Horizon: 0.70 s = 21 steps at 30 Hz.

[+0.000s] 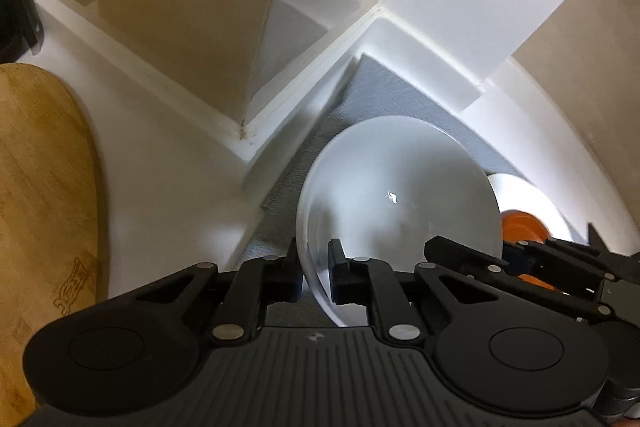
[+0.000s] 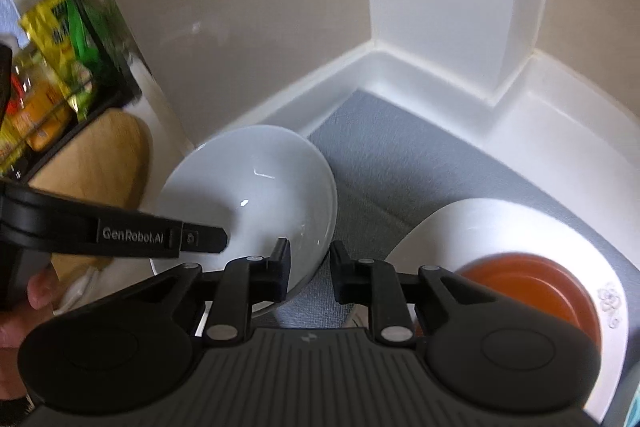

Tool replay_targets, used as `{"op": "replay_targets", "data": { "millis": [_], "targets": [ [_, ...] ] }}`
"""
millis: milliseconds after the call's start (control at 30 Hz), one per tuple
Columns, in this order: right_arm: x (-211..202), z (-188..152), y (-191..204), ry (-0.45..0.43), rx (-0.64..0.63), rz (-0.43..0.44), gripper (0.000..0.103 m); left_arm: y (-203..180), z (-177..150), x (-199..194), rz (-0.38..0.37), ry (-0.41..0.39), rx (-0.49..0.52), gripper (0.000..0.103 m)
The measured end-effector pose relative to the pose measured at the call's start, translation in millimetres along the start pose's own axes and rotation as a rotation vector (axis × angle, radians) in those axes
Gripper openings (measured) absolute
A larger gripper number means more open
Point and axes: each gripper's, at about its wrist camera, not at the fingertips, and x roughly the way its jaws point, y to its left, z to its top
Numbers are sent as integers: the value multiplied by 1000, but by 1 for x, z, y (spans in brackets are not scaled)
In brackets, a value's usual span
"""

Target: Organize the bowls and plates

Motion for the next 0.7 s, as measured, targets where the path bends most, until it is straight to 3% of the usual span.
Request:
{"op": "replay_targets", "data": {
  "millis": [333,700],
  "targets": [
    [-74,-16,-20,-101,94,-36,22,-57,1,-51,-26,-26,100,13],
    [-171,-51,-84,-233,272,-156,22,-174,-7,-68,-132,13,329,13]
  ]
}}
